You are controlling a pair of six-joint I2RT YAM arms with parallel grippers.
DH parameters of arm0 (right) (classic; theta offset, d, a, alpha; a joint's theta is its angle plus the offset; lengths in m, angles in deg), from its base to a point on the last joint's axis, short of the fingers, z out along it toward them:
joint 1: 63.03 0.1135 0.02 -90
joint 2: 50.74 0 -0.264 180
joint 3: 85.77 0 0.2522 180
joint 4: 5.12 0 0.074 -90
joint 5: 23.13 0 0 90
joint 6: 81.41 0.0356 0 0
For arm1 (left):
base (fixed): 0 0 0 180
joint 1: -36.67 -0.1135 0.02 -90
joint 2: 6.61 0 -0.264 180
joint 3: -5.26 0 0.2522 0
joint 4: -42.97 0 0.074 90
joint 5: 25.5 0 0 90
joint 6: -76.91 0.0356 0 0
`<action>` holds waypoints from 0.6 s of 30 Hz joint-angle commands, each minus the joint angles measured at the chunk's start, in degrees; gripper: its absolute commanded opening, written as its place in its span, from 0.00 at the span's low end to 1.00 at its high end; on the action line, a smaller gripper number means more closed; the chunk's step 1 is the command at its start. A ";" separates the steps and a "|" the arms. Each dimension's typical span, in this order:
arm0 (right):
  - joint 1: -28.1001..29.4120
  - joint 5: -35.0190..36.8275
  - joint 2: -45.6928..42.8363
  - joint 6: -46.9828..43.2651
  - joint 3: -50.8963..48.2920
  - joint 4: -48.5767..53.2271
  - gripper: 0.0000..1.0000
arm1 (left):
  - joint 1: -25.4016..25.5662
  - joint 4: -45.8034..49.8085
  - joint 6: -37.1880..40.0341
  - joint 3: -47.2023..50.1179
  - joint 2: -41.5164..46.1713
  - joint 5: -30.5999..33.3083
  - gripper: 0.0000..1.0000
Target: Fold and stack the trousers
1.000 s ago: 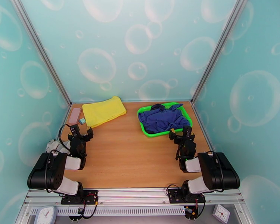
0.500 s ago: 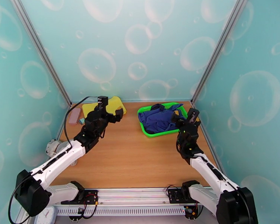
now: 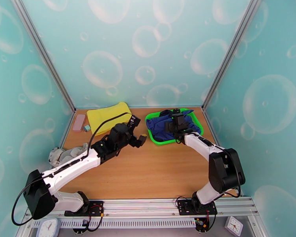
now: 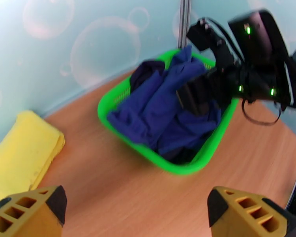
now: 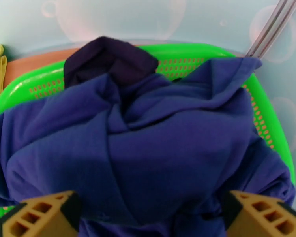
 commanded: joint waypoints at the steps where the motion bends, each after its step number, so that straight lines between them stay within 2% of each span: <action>1: 0.35 1.74 2.74 -0.98 2.37 0.83 0.99 | -0.57 -9.10 1.35 1.38 4.01 4.08 0.99; 6: 0.28 -0.20 7.13 -0.27 5.50 3.25 0.92 | -0.55 -8.61 1.48 1.24 4.58 5.24 0.99; 9: 0.07 -2.77 9.11 0.09 7.24 5.29 0.78 | -0.54 -6.42 1.70 -0.17 3.98 6.86 0.99; 12: -0.48 -5.81 9.45 1.23 8.19 6.14 0.48 | -0.76 -6.11 1.45 -0.44 4.50 7.69 1.00; 14: -0.51 -6.91 8.16 1.41 8.20 5.51 0.24 | -0.76 -6.36 1.22 -0.10 5.20 6.92 0.99; 17: -0.42 -5.91 5.03 0.67 8.79 5.47 0.00 | -0.74 -6.38 1.18 0.04 5.74 6.55 0.99; 18: -0.43 -5.09 3.67 0.48 9.24 5.83 0.00 | -0.76 -6.29 1.25 0.02 5.97 6.68 0.99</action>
